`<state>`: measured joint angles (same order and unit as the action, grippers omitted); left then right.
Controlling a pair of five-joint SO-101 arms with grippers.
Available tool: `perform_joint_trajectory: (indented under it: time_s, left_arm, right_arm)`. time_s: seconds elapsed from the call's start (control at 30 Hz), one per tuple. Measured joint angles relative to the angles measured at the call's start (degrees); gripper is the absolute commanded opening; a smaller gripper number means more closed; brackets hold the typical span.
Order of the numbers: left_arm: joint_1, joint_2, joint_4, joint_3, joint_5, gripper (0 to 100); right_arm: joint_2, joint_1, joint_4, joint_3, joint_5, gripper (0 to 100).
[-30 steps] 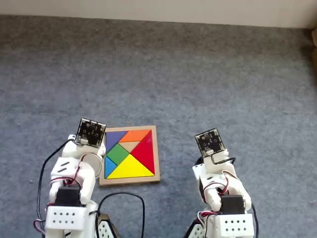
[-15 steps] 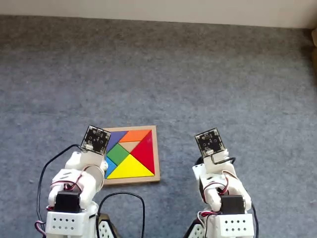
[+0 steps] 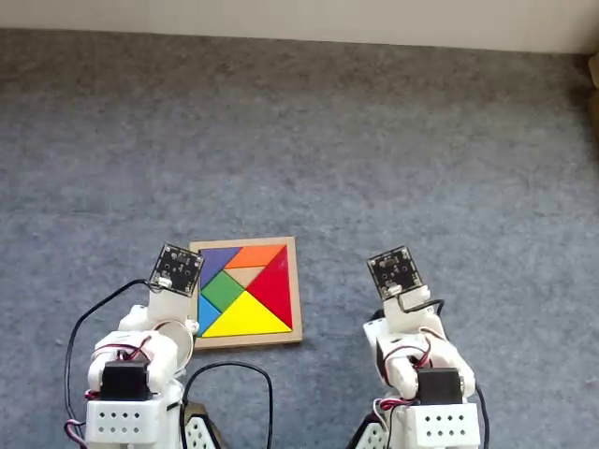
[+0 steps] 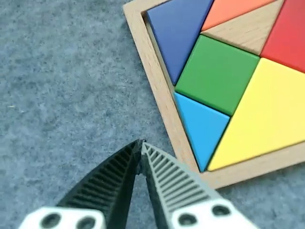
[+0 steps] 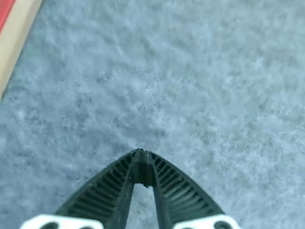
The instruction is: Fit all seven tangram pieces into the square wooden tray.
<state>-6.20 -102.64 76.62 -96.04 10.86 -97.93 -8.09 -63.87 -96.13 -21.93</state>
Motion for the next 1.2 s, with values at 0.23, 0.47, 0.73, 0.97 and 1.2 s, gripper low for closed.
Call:
perform_joint_trajectory:
  time_s: [0.23,0.47,0.73,0.97,1.2]
  left_arm:
    - [0.0,0.0,0.0,0.0,0.0,1]
    - [0.0,0.0,0.0,0.0,0.0,1]
    - [0.0,0.0,0.0,0.0,0.0,1]
    - [0.0,0.0,0.0,0.0,0.0,1]
    - [0.0,0.0,0.0,0.0,0.0,1]
  right_arm:
    - [0.0,0.0,-1.76,0.0,0.0,0.6]
    - [0.0,0.0,-1.58,0.0,8.35,0.5]
    - [0.0,0.0,-0.7,0.0,17.49,0.5]
    - [0.0,0.0,-0.7,0.0,18.81,0.5]
    - [0.0,0.0,-0.7,0.0,18.81,0.5]
